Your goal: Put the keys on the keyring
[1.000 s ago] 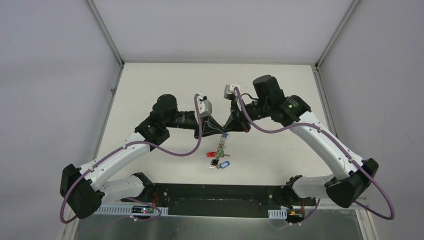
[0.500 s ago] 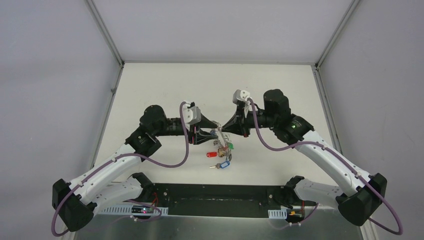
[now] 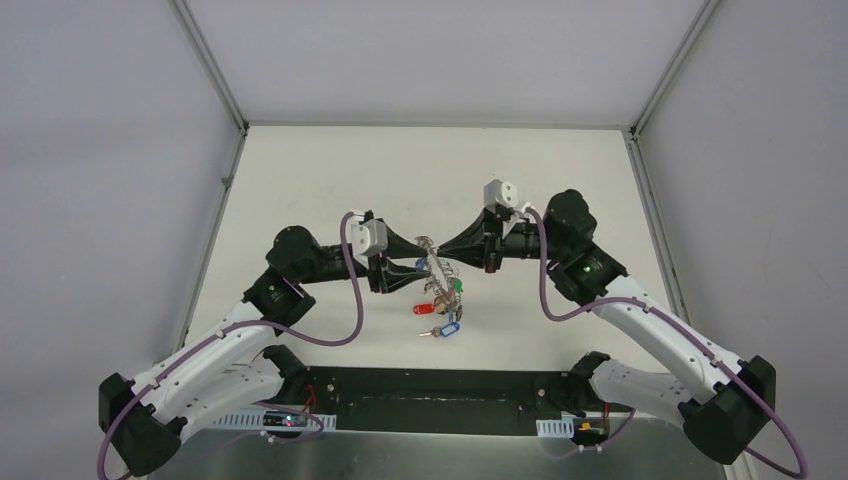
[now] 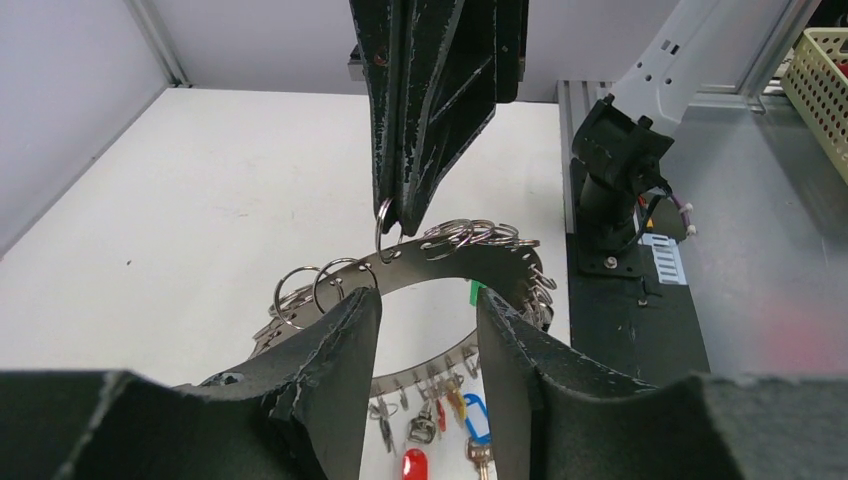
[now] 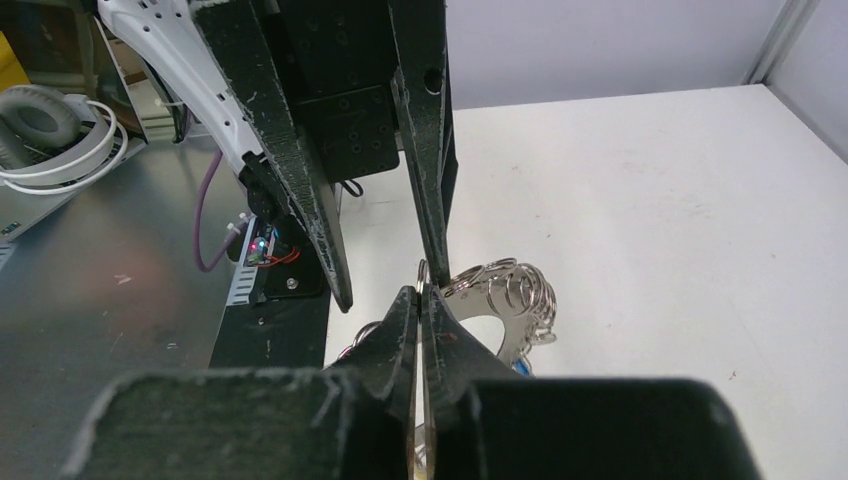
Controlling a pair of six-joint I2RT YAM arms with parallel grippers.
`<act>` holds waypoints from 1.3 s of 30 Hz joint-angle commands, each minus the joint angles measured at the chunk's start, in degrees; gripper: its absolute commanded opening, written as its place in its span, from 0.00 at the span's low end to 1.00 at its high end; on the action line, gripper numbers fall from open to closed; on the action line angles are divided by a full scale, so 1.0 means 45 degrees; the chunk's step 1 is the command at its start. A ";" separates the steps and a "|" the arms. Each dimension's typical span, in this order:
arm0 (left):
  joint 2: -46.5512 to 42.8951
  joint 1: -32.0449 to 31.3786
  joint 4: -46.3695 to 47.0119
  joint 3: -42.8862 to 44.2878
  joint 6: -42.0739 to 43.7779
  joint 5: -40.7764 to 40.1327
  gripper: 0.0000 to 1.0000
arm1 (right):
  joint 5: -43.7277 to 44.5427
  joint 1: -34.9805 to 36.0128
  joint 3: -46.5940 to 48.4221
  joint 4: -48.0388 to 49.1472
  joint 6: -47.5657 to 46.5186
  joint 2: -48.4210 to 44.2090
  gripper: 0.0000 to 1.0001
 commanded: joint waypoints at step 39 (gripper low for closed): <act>0.0605 -0.0117 0.3718 -0.0225 -0.1101 -0.0349 0.12 | -0.0792 0.0020 -0.0022 0.2197 0.0769 -0.0119 0.00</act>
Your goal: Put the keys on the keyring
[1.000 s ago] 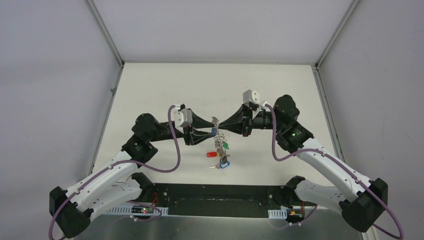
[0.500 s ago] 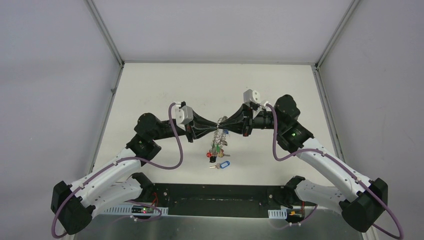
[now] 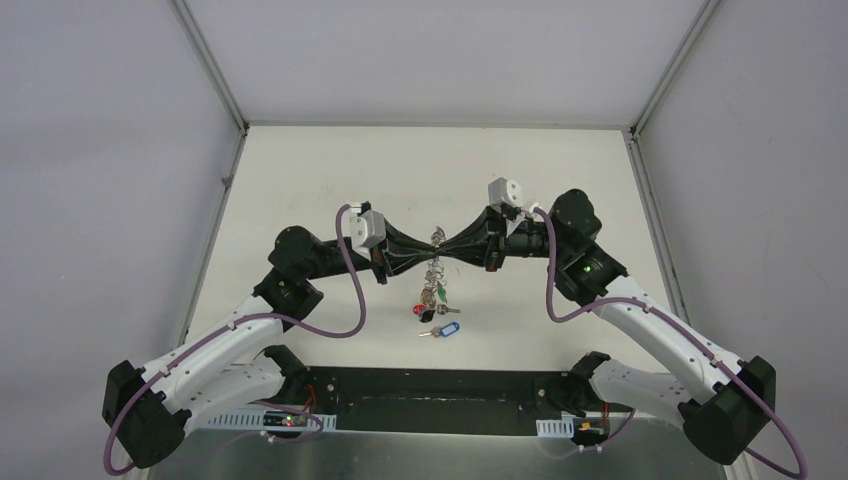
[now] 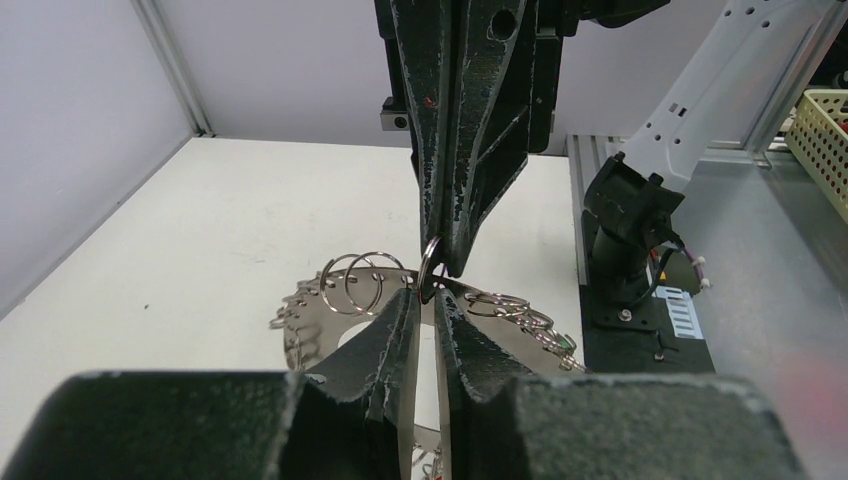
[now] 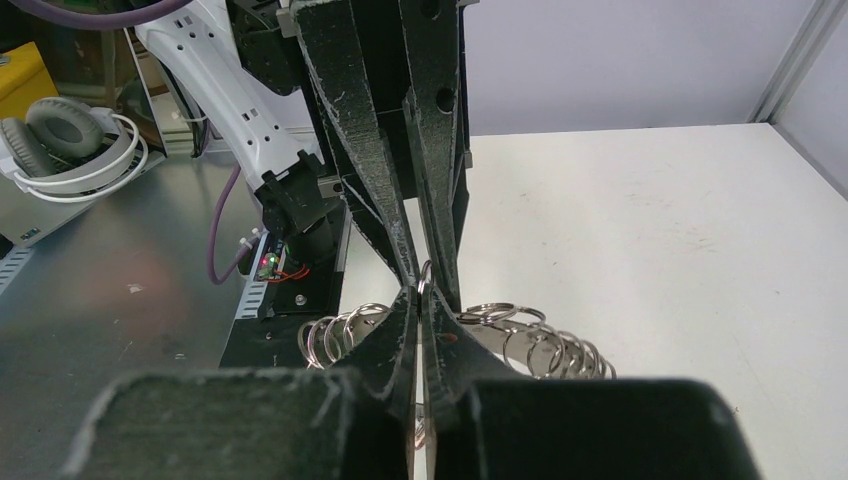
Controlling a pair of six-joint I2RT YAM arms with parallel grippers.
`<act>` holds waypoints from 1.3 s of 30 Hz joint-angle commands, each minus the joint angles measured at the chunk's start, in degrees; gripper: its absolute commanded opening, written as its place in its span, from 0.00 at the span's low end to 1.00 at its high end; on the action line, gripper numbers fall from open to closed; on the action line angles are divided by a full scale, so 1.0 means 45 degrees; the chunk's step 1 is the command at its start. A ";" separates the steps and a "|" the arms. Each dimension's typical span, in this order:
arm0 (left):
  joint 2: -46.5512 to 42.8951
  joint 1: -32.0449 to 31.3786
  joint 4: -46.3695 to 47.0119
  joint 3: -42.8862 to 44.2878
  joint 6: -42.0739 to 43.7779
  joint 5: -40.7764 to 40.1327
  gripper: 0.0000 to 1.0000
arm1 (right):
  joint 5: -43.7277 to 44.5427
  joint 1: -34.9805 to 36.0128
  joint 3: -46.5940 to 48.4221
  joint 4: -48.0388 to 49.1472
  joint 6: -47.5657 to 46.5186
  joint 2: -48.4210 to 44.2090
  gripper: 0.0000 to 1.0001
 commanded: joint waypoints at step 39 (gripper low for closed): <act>0.0229 -0.0119 -0.6887 0.3380 0.2635 -0.0305 0.00 | 0.1268 0.0048 -0.0036 0.0003 -0.0902 -0.0732 0.62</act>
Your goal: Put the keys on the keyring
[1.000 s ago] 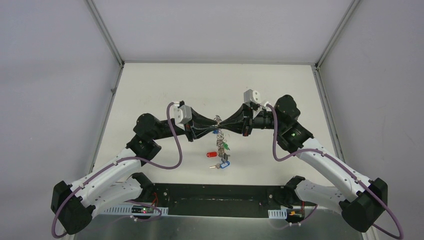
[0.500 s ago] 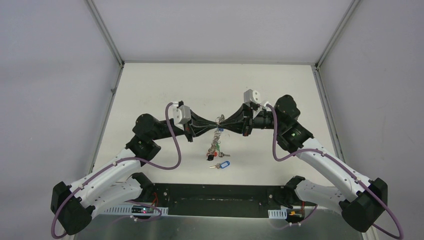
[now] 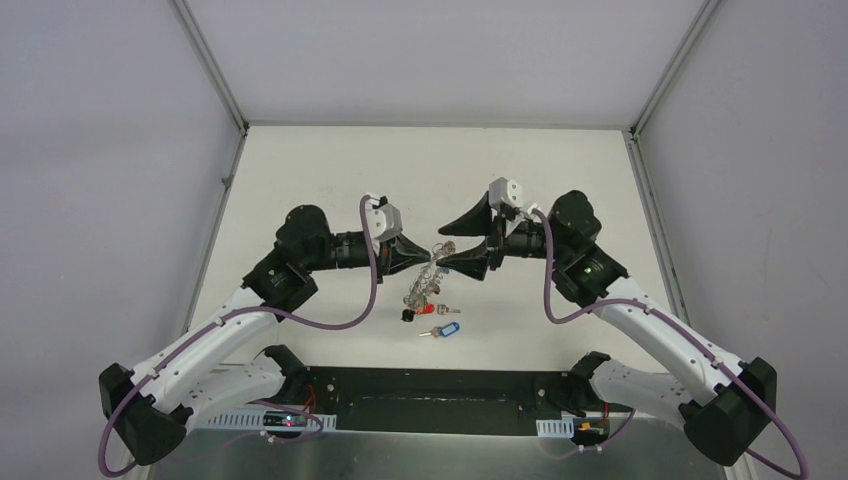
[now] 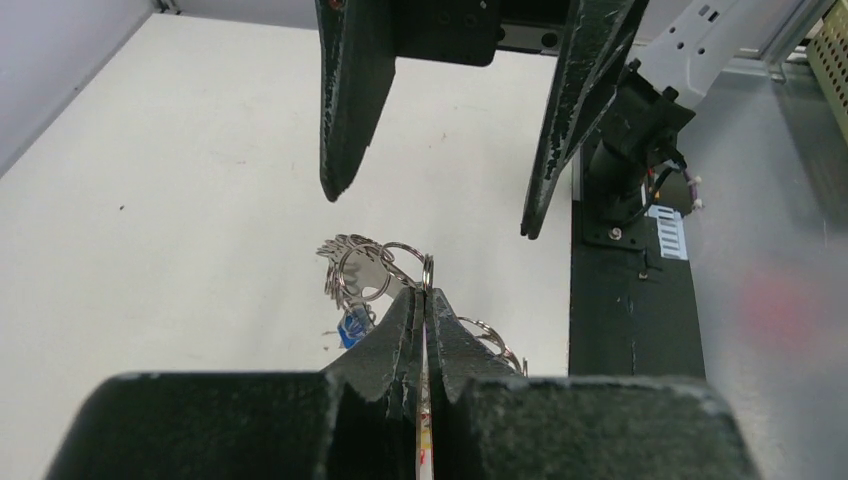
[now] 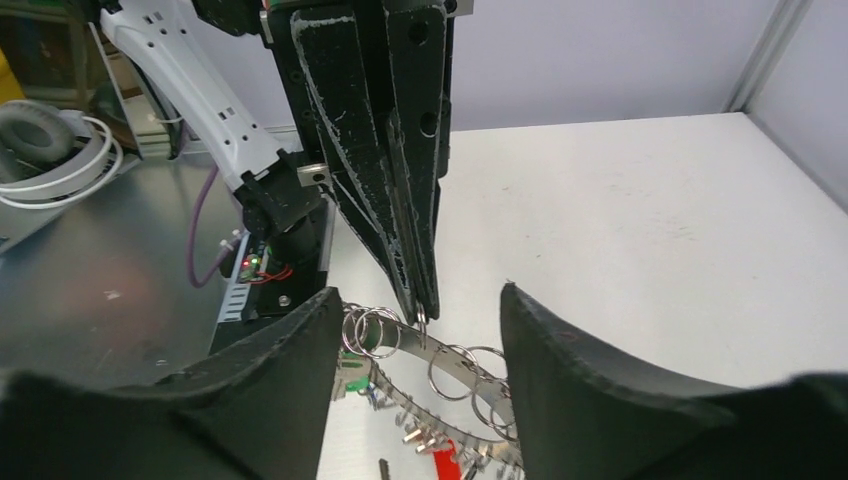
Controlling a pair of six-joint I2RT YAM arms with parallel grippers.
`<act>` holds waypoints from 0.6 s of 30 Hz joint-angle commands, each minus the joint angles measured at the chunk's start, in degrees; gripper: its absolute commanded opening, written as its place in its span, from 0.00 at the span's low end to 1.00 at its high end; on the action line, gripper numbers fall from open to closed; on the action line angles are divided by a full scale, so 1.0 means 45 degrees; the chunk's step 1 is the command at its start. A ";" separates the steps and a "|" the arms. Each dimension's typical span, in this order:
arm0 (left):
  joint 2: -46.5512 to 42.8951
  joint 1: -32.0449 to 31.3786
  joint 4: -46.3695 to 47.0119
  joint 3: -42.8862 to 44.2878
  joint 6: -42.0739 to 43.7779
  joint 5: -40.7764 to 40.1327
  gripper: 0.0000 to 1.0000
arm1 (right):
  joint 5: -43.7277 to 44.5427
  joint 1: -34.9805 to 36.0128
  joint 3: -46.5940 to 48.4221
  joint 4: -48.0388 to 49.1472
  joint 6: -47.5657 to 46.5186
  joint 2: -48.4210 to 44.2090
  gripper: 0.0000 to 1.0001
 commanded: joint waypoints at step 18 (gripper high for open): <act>0.2145 -0.0116 -0.8426 0.6009 0.4955 -0.1221 0.00 | 0.0206 0.0176 0.1168 -0.0752 -0.1387 0.0740 0.47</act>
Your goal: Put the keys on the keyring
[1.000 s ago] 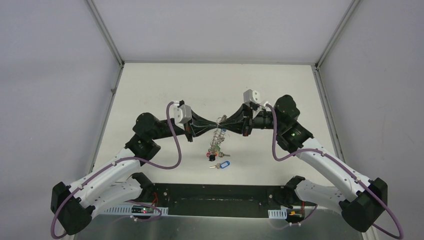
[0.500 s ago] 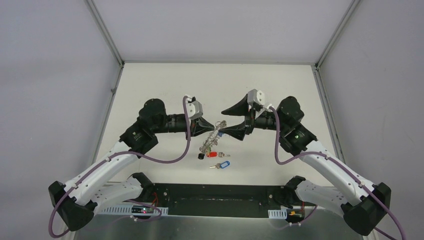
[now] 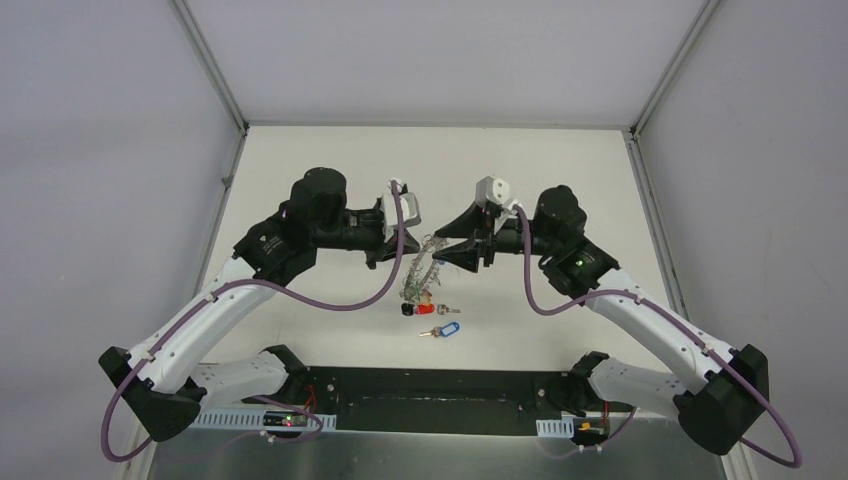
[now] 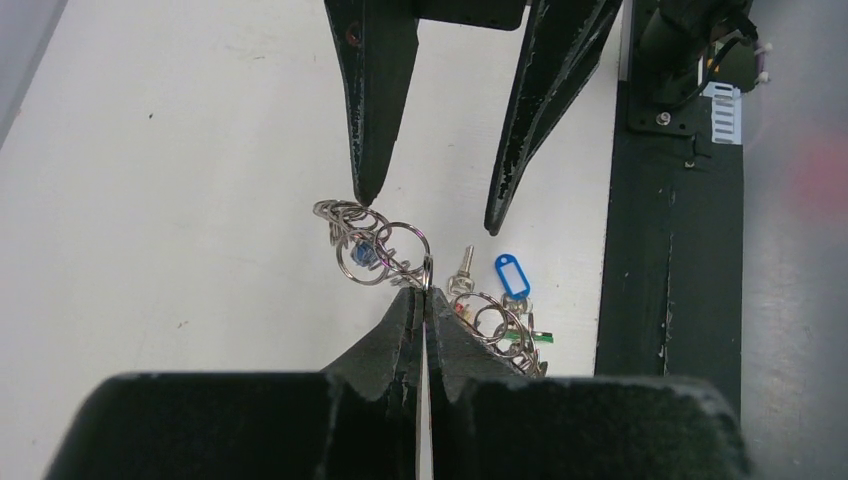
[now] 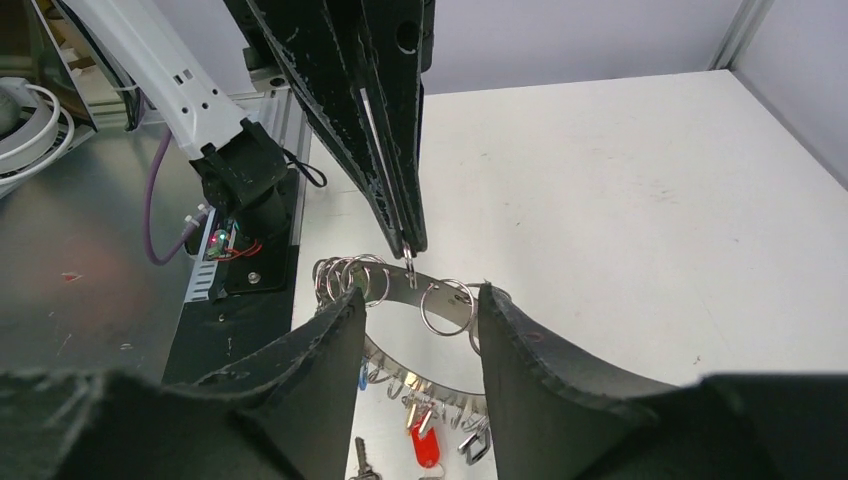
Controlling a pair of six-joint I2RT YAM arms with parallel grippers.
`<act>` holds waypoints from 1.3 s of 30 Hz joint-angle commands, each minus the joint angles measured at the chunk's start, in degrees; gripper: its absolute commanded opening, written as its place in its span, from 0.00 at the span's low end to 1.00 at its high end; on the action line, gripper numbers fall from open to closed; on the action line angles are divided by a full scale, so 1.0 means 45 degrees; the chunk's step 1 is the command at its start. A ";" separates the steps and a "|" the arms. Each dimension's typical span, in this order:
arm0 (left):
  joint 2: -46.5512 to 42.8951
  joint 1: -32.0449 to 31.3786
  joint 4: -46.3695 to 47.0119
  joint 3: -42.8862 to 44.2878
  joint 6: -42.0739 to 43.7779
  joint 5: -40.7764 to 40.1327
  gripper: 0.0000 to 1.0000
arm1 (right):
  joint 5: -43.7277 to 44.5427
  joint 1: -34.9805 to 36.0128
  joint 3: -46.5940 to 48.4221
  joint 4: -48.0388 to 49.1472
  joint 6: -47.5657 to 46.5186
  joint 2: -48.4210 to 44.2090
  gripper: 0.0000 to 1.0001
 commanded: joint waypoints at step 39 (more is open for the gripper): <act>-0.1946 -0.0138 0.1805 -0.0990 -0.1423 -0.0879 0.51 | 0.0747 0.1140 0.0381 0.0589 -0.0640 0.0454 0.00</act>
